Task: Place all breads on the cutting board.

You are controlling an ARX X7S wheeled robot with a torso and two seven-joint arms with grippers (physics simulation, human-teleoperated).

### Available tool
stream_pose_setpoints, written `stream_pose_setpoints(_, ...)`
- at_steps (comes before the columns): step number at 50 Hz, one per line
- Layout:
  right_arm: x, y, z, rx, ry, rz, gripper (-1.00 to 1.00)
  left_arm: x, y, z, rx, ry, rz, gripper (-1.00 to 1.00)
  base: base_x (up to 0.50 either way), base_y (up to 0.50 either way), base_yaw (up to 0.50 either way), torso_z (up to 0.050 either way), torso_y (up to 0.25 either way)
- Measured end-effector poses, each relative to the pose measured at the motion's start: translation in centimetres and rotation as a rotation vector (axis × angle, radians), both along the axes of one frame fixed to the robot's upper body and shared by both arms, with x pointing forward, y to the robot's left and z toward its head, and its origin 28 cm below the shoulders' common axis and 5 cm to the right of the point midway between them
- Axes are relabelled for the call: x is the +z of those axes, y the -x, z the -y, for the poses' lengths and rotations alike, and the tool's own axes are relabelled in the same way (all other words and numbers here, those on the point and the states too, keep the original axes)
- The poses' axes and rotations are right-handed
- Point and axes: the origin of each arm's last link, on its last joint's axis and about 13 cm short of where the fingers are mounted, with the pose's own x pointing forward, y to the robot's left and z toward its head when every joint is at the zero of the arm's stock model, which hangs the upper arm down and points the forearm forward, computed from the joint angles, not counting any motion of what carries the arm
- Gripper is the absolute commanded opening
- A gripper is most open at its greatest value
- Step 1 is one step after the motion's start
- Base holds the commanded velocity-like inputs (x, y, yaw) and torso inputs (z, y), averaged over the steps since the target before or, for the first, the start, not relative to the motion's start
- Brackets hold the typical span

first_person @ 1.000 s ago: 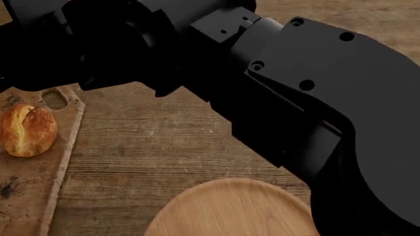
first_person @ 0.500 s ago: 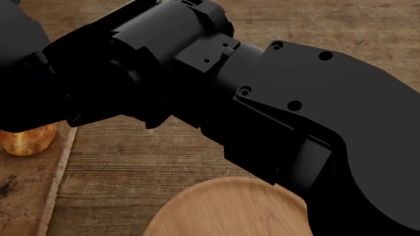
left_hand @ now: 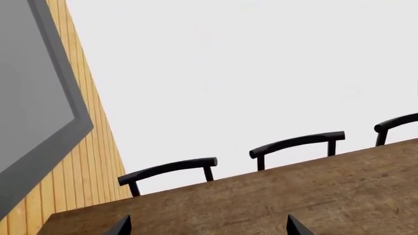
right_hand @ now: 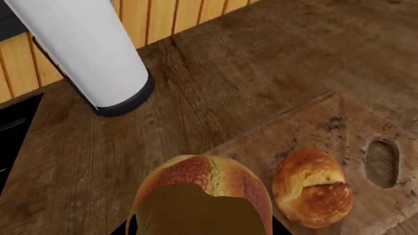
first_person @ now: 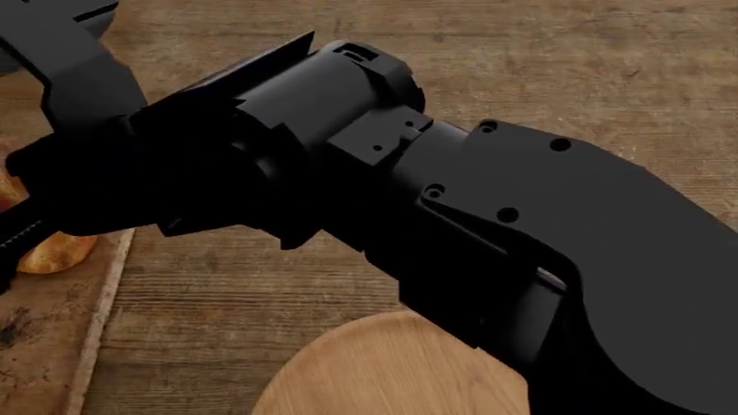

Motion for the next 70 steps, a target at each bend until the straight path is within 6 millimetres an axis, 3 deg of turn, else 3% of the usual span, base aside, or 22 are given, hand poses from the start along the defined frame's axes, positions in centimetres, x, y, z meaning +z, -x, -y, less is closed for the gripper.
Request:
stream_pose_setpoints(12, -1.1, 0.0, 0.0, 0.002, 0.007, -0.022, -1.00, -0.1, 0.0, -0.6, 0.000, 0.008, -0.005, 1.00, 0.00, 0.04, -0.01, 0.000, 0.000)
stream_pose_setpoints(33, -0.9, 0.2, -0.2, 0.020, 0.007, -0.017, -1.00, 0.0, -0.2, -0.7, -0.004, 0.007, -0.004, 1.00, 0.00, 0.04, -0.01, 0.000, -0.061)
stream_pose_setpoints(48, -0.6, 0.3, -0.3, 0.022, 0.004, -0.009, -1.00, 0.0, -0.2, -0.6, -0.007, 0.004, -0.003, 1.00, 0.00, 0.04, -0.01, 0.000, -0.217)
stream_pose_setpoints(68, -1.2, 0.3, -0.3, 0.021, 0.020, -0.010, -1.00, 0.0, -0.2, -0.9, -0.004, 0.017, -0.002, 1.00, 0.00, 0.04, -0.01, 0.000, 0.000)
stream_pose_setpoints(69, -1.3, 0.3, -0.3, 0.020, 0.021, -0.010, 1.00, 0.0, -0.2, -1.0, -0.003, 0.018, -0.002, 1.00, 0.00, 0.04, -0.01, 0.000, 0.000)
stream_pose_setpoints(70, -1.3, 0.3, -0.3, 0.021, 0.021, -0.009, 1.00, 0.0, -0.2, -1.0, -0.003, 0.019, -0.003, 1.00, 0.00, 0.04, -0.01, 0.000, 0.000)
